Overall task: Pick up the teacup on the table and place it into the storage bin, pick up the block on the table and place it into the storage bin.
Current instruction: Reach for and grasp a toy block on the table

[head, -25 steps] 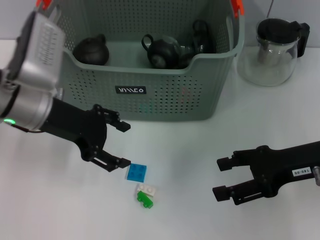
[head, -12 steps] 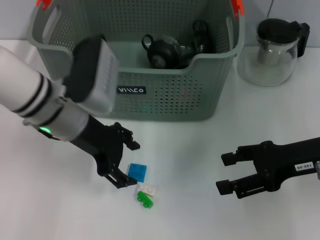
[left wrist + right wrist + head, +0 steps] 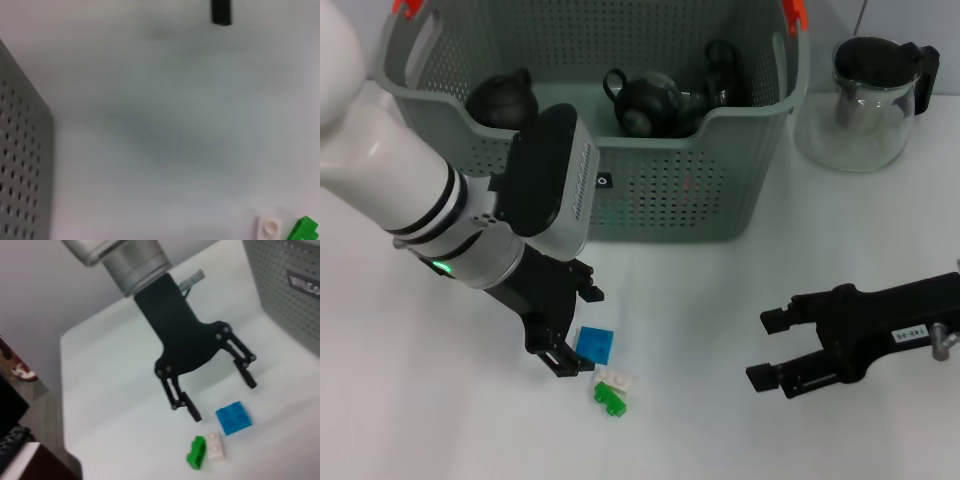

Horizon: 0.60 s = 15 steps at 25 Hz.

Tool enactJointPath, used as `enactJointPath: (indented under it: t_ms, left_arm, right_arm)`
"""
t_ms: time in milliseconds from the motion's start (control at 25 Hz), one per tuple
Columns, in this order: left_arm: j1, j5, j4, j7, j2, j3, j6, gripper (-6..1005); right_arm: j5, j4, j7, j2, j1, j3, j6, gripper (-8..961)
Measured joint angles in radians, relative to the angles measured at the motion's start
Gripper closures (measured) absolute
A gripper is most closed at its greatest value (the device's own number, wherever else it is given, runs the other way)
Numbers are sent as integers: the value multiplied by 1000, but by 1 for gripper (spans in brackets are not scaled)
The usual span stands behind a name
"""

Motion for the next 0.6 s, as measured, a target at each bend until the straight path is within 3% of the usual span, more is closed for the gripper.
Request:
enactJointPath:
  t_ms: [280,600]
  left_arm:
    - [4,1,-12,-10,-1,43,-35,197]
    - [9,2,-31,-10,-2,62,-74,200]
  right_arm:
    - [-4,-1,-8,4,17,-51,81,19]
    - [1,11,-8,5,35,-57,87,19]
